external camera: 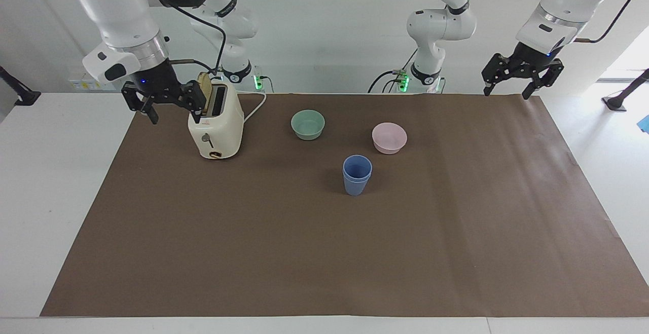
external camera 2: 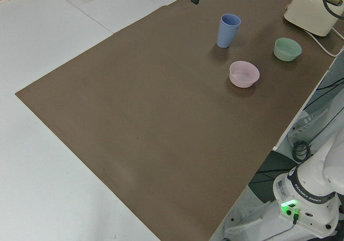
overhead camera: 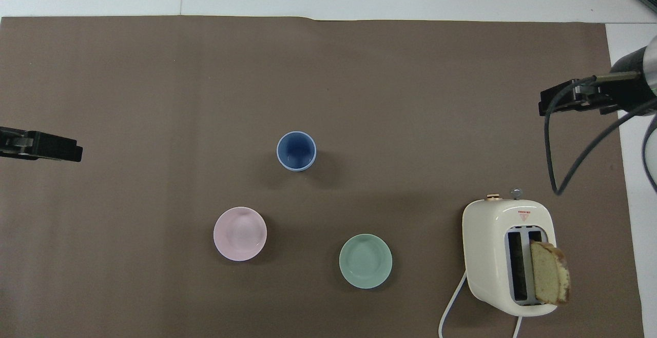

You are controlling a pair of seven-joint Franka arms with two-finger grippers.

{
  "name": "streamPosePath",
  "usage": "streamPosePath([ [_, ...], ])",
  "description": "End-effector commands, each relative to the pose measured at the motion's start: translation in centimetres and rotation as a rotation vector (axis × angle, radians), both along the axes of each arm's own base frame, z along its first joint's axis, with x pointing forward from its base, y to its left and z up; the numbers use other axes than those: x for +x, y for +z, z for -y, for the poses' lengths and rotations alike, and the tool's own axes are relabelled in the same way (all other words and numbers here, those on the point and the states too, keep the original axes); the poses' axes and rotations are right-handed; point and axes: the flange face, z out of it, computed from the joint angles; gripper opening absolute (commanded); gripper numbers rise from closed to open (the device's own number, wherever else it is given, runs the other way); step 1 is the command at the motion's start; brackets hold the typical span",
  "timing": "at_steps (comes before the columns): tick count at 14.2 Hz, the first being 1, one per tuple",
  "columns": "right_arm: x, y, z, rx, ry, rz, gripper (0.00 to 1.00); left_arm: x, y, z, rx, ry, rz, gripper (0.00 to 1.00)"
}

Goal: Stack blue cups with both arms

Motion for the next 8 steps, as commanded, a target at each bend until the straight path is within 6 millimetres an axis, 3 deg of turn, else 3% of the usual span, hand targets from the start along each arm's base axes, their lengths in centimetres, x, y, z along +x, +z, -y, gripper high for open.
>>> streamPosePath([
  [1,-2.2,0.8,-0.3,-0.009,0.007,-0.022,1.00,-0.5,0.4,-0.2,-0.011,0.010,-0.006,1.00],
  [8,-3.5,1.2,-2.3,-0.012,-0.014,-0.015,1.00,-0.4,0.7,-0.2,-0.012,0.002,0.004,1.00],
])
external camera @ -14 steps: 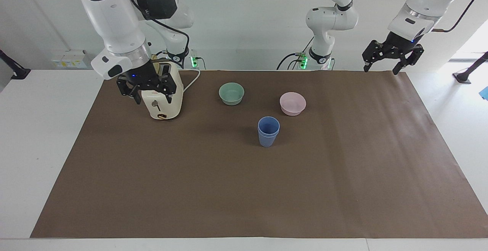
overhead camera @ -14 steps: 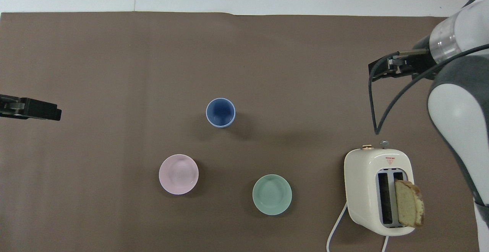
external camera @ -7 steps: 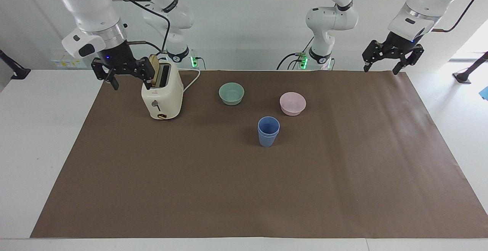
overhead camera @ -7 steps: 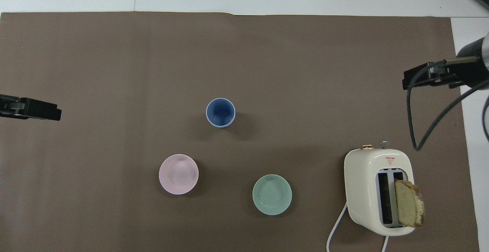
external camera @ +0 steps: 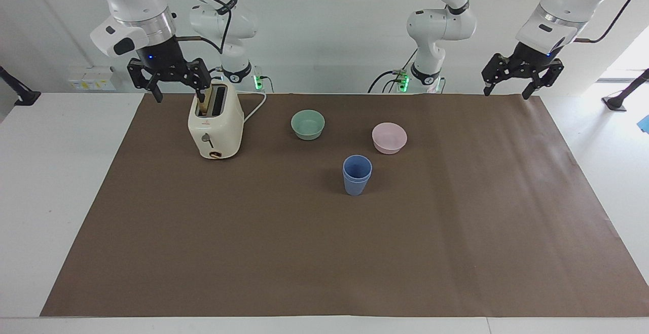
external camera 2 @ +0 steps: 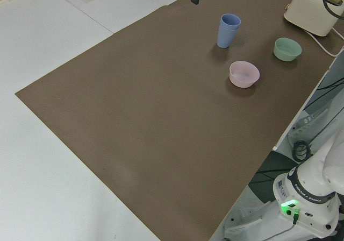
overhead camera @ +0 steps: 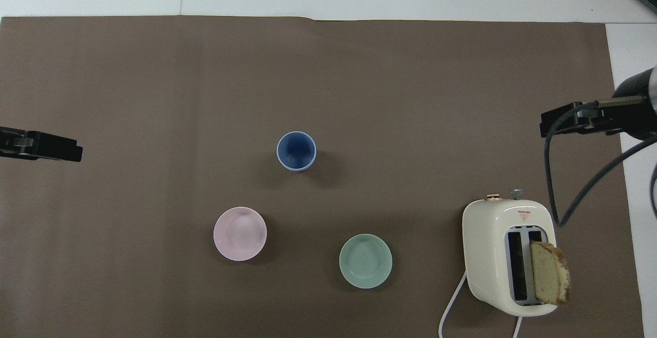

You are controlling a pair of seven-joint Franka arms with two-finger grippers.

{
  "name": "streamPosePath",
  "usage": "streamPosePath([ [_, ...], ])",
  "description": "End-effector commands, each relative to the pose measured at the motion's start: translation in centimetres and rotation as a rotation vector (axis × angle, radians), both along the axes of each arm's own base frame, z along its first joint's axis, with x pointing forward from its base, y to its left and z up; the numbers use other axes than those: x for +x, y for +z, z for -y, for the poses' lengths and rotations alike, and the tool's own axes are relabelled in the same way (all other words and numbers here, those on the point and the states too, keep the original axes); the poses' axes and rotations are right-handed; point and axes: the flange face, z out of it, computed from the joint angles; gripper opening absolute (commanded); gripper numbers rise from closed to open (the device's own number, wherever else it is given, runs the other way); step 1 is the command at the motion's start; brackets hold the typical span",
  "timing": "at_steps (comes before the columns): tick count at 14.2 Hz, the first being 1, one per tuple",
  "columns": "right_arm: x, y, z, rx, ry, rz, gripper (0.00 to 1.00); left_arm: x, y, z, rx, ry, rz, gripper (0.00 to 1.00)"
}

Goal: Stack blue cups with both arms

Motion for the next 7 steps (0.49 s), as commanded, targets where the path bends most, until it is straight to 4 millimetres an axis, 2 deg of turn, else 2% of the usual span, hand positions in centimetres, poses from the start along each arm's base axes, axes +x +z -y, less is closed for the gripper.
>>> streamPosePath([
  [1,-0.8,-0.1,-0.5,0.012,-0.012,0.001,1.00,-0.3,1.8,0.4,-0.021,-0.004,0.044,1.00],
  [2,-0.8,-0.1,-0.5,0.019,-0.010,0.000,1.00,-0.7,3.3,1.2,-0.020,-0.018,0.067,1.00],
  [3,-0.8,0.0,-0.5,0.021,-0.005,0.001,1.00,-1.7,4.1,1.1,-0.019,-0.018,0.058,1.00],
  [4,-0.6,-0.1,-0.5,0.022,-0.005,0.004,1.00,-2.2,4.4,1.1,-0.018,-0.017,0.048,1.00],
  [7,-0.6,-0.1,-0.5,0.026,-0.008,0.005,1.00,-2.2,4.3,-0.9,-0.013,0.016,0.037,1.00],
])
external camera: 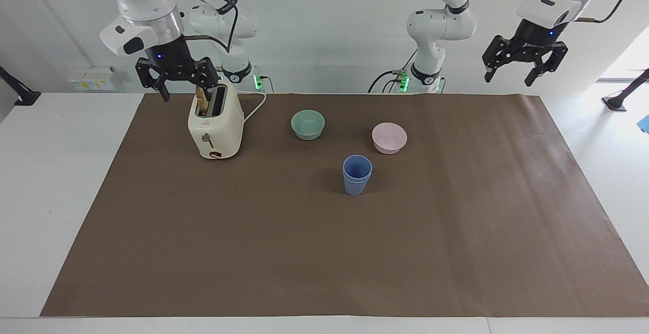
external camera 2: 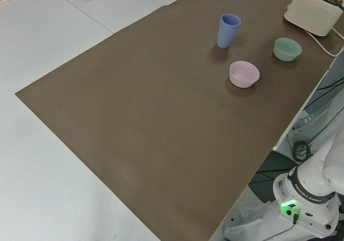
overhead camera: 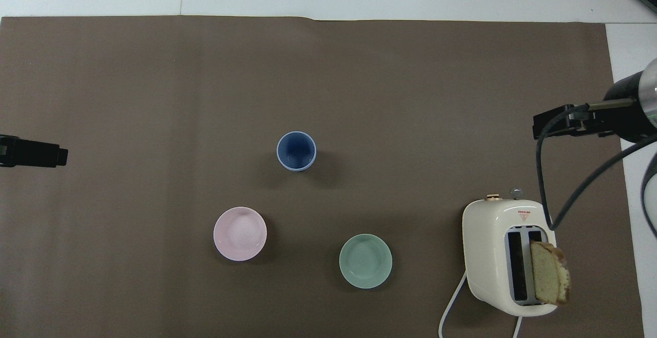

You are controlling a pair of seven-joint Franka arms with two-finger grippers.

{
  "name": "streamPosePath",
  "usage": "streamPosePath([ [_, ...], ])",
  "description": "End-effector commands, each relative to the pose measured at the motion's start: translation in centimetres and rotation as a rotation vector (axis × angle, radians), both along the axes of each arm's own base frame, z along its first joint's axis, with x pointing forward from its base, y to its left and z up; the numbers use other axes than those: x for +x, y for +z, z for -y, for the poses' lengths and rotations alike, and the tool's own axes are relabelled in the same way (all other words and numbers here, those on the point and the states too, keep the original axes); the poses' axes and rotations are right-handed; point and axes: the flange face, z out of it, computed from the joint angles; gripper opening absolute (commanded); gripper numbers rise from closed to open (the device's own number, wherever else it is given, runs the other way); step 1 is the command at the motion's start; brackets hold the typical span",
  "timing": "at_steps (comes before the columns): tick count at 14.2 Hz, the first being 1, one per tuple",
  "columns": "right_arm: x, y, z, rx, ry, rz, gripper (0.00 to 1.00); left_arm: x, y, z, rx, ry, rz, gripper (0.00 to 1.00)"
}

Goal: Stack blue cups with both arms

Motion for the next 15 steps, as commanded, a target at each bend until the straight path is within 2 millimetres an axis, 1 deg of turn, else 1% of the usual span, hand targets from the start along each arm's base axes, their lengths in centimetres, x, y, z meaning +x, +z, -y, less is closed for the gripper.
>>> streamPosePath([
  [1,-0.5,0.0,0.0,0.021,-0.016,0.007,1.00,-0.5,0.0,-0.9,-0.007,0.025,-0.035,1.00],
  [2,-0.5,0.0,0.0,0.023,-0.016,0.007,1.00,-0.8,-0.1,0.1,-0.005,0.008,-0.049,1.00],
  [4,-0.5,0.0,0.0,0.023,-0.016,0.007,1.00,-0.4,-0.3,-0.3,-0.010,0.038,-0.035,1.00],
  [6,-0.4,-0.1,0.3,0.023,-0.022,0.006,1.00,0.6,-2.0,-0.2,-0.006,0.028,-0.042,1.00],
  [7,-0.4,-0.1,0.5,0.023,-0.025,0.006,1.00,0.5,-2.4,-0.3,-0.004,0.030,-0.048,1.00],
  [15,-0.3,-0.2,0.6,0.041,-0.024,0.002,1.00,0.1,-2.5,-1.0,0.000,0.044,-0.071,1.00],
])
